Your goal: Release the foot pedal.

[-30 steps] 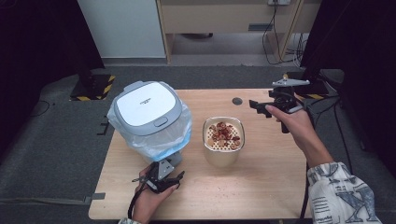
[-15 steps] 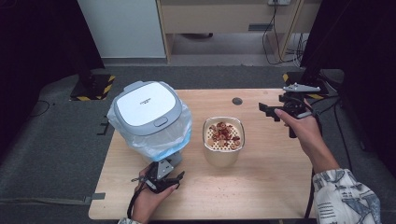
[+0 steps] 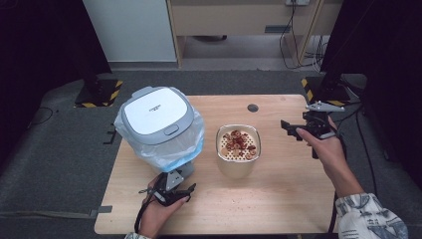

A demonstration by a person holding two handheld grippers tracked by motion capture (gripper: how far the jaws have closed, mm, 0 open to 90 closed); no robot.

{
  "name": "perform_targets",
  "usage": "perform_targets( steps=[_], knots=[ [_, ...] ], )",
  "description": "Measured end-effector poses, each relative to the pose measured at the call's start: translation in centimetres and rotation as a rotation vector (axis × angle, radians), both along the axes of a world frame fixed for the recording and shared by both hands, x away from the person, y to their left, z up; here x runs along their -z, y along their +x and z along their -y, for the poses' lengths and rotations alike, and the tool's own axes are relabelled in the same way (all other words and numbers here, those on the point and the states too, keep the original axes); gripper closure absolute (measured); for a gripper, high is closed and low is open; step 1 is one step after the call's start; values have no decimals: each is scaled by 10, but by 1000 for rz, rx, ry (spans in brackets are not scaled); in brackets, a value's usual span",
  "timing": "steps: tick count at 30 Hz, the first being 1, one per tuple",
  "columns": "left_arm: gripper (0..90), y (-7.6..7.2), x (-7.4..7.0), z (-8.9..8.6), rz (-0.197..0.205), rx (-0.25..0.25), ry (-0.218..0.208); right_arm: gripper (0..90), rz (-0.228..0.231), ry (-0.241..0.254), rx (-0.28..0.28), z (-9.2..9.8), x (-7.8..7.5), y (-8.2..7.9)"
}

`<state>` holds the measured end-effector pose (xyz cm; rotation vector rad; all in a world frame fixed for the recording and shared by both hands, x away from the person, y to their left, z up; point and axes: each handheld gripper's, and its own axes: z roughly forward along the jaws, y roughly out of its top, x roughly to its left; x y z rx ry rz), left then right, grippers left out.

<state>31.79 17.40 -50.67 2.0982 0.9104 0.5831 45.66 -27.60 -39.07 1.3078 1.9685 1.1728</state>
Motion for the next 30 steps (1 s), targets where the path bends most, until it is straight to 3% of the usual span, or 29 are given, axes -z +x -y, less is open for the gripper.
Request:
perform_targets(
  steps=[7, 14, 15, 30],
  knots=[
    [280, 0, 1, 0, -7, -1, 4, 74, -21, -5, 10, 8, 26, -19],
    [276, 0, 1, 0, -8, -1, 6, 77, -42, -11, 23, 13, 47, -29],
    [275, 0, 1, 0, -9, -1, 7, 84, -61, -9, 19, 14, 54, -32],
    [267, 1, 2, 0, -10, 2, 13, 83, -115, -16, 11, 9, 88, -40]
  ],
)
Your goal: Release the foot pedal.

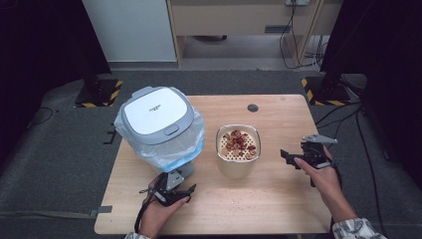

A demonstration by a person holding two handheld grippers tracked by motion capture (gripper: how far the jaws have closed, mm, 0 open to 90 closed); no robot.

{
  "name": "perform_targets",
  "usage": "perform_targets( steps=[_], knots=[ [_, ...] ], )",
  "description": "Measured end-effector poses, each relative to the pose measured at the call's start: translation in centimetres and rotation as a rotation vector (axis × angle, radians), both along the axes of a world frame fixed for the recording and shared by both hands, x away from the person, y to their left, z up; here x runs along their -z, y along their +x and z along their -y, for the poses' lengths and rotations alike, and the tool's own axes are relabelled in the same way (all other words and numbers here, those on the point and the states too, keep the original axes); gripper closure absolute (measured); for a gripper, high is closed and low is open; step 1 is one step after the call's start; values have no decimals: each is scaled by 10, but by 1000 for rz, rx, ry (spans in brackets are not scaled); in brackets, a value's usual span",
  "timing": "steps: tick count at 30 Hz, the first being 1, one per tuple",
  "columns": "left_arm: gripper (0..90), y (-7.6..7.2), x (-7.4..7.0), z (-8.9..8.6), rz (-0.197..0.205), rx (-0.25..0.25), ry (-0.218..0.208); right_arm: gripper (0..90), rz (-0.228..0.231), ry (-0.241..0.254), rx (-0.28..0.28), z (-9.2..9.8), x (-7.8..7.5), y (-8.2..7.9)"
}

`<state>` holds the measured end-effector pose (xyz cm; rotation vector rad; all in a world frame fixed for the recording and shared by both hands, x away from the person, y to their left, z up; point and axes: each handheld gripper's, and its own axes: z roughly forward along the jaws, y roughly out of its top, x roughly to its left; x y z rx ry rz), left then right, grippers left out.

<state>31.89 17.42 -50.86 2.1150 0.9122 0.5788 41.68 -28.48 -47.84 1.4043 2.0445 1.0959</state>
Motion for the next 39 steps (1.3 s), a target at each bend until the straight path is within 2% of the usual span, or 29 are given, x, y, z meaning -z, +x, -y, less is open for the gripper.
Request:
perform_targets(
  steps=[14, 17, 22, 24, 28, 31, 34, 37, 38, 39],
  knots=[
    [250, 1, 3, 2, -12, 9, 13, 80, -52, -35, -5, -8, 20, 5],
    [246, 1, 4, 3, -14, 12, 9, 80, -68, -59, 19, -12, 25, 13],
    [244, 1, 4, 2, -17, 11, 7, 83, -81, -60, 45, -15, 30, 23],
    [242, 1, 4, 2, -17, 13, 8, 83, -93, -58, 81, -18, 36, 28],
    [241, 2, 4, 3, -18, 16, 8, 73, -116, -73, 105, -22, 45, 33],
    [240, 2, 4, 3, -17, 17, 6, 74, -123, -85, 109, -25, 49, 35],
    [239, 2, 5, 3, -17, 17, 6, 59, -148, -97, 90, -33, 55, 35],
    [239, 2, 5, 3, -17, 20, 10, 38, -135, -143, 95, -40, 58, 34],
    [239, 2, 5, 3, -17, 20, 11, 34, -132, -143, 90, -41, 58, 34],
    [239, 2, 5, 3, -17, 21, 8, 24, -100, -129, 99, -43, 62, 31]
  ],
)
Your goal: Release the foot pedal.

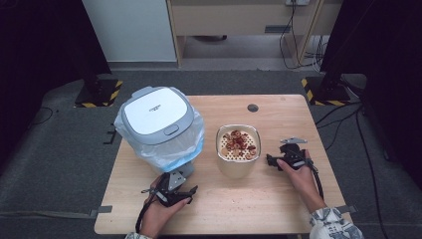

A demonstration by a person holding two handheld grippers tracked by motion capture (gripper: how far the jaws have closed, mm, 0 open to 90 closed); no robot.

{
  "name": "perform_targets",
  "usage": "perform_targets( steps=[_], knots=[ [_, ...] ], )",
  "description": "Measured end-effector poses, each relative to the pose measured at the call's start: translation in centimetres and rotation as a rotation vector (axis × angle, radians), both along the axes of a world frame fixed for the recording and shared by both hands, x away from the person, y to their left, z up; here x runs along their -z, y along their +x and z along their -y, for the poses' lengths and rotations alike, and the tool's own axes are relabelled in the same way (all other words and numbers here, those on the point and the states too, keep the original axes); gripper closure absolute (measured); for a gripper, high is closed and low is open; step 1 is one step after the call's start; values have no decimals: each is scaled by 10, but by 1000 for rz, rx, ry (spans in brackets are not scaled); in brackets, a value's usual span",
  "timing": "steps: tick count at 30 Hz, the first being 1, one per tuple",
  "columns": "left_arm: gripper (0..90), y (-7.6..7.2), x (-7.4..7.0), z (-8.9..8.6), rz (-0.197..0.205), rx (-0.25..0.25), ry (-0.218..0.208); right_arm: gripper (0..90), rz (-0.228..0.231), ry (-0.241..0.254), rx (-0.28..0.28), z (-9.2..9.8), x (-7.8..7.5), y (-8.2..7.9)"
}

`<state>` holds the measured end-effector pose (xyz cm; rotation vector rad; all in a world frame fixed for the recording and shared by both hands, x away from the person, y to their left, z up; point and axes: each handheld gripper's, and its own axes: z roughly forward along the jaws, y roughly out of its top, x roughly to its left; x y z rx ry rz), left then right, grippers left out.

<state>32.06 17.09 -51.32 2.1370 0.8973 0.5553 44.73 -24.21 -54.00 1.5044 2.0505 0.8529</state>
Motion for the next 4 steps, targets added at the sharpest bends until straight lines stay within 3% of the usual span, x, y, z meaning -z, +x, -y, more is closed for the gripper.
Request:
perform_targets(
  steps=[4],
  knots=[
    [239, 0, 0, 0, 2, -2, -1, 21, 0, -3, 22, -1, 0, -4]
  ],
)
